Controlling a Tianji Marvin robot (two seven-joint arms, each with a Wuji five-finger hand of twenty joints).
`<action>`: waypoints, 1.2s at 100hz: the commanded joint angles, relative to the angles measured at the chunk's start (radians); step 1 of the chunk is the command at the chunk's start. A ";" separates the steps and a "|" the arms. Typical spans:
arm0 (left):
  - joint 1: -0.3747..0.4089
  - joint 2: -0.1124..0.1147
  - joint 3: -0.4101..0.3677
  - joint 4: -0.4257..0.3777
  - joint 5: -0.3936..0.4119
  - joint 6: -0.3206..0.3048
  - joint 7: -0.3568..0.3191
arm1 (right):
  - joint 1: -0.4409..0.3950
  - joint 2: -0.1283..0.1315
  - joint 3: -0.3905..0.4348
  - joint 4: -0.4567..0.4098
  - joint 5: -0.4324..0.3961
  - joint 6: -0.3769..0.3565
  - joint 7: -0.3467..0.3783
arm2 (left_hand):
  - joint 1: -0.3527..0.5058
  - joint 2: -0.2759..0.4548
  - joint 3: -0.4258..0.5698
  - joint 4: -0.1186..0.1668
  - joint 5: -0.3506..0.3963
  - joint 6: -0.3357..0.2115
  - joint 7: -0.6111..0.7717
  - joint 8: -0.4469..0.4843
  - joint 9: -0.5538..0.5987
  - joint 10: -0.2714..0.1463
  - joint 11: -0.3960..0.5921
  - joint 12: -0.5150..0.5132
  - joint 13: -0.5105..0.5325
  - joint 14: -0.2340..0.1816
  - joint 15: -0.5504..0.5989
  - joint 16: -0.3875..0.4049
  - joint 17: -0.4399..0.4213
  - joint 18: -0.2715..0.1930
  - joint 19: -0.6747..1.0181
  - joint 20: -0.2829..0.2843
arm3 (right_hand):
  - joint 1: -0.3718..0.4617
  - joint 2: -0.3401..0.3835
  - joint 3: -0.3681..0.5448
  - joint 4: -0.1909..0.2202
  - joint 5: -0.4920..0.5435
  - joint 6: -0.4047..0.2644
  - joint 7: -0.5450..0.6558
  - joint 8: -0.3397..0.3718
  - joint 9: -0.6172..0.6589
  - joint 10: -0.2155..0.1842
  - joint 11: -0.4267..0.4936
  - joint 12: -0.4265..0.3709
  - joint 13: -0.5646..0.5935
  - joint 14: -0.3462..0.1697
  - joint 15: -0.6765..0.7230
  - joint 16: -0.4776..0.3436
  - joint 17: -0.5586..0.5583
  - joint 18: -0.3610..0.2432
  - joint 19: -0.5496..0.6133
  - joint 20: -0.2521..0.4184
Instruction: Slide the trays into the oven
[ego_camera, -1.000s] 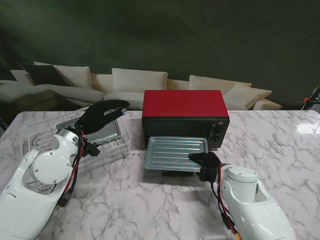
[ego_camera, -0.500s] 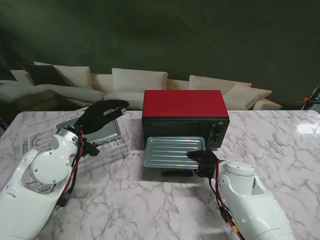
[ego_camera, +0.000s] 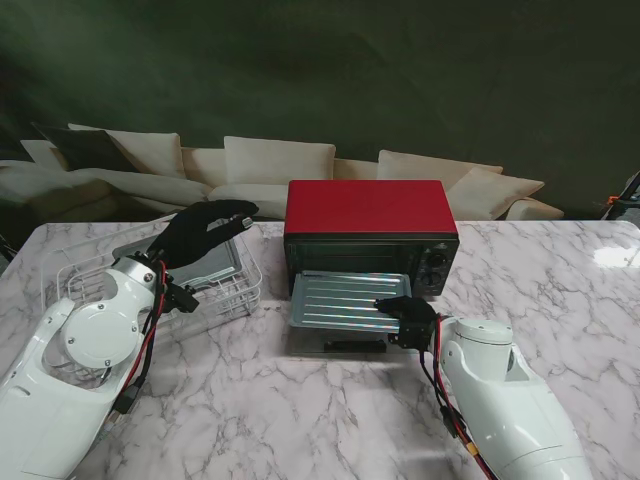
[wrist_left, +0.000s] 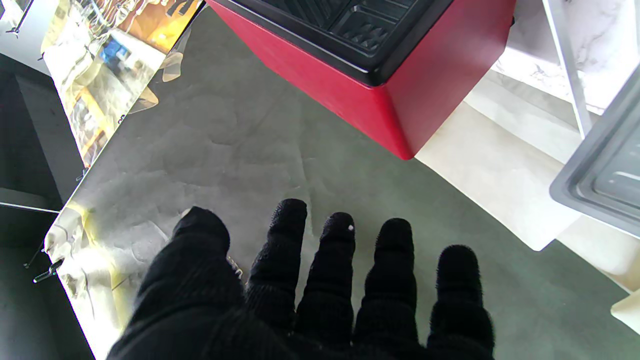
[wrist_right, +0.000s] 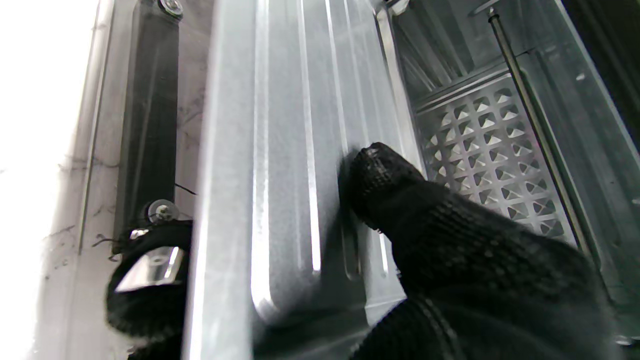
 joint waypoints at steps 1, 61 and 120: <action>0.000 0.000 0.002 -0.004 0.000 -0.001 -0.013 | 0.014 -0.007 0.000 0.009 0.003 0.004 0.001 | 0.001 0.038 -0.030 -0.005 0.026 -0.004 0.003 0.008 0.017 0.002 0.001 0.016 0.016 0.000 0.010 0.014 -0.016 0.014 0.015 0.002 | 0.117 0.118 0.104 0.047 0.093 -0.187 0.053 0.044 0.004 -0.014 0.037 0.017 0.129 -0.042 0.109 0.045 0.028 -0.007 0.068 0.014; -0.003 -0.001 0.015 -0.007 -0.002 0.004 -0.013 | 0.060 -0.023 -0.004 0.082 0.000 -0.025 -0.031 | 0.000 0.038 -0.031 -0.006 0.026 -0.004 0.003 0.008 0.017 0.003 0.000 0.016 0.016 0.001 0.010 0.014 -0.016 0.015 0.014 0.003 | 0.118 0.123 0.097 0.049 0.094 -0.198 0.055 0.053 0.001 -0.022 0.035 0.023 0.122 -0.043 0.110 0.045 0.027 -0.006 0.066 0.012; 0.005 0.000 0.013 -0.013 -0.002 0.010 -0.016 | 0.103 -0.040 -0.021 0.146 -0.006 -0.045 -0.065 | -0.002 0.040 -0.031 -0.006 0.026 -0.005 0.003 0.008 0.018 0.003 0.000 0.016 0.017 0.002 0.010 0.014 -0.017 0.016 0.013 0.003 | 0.117 0.131 0.085 0.049 0.090 -0.215 0.060 0.061 -0.008 -0.036 0.036 0.024 0.106 -0.041 0.111 0.047 0.009 0.001 0.058 0.011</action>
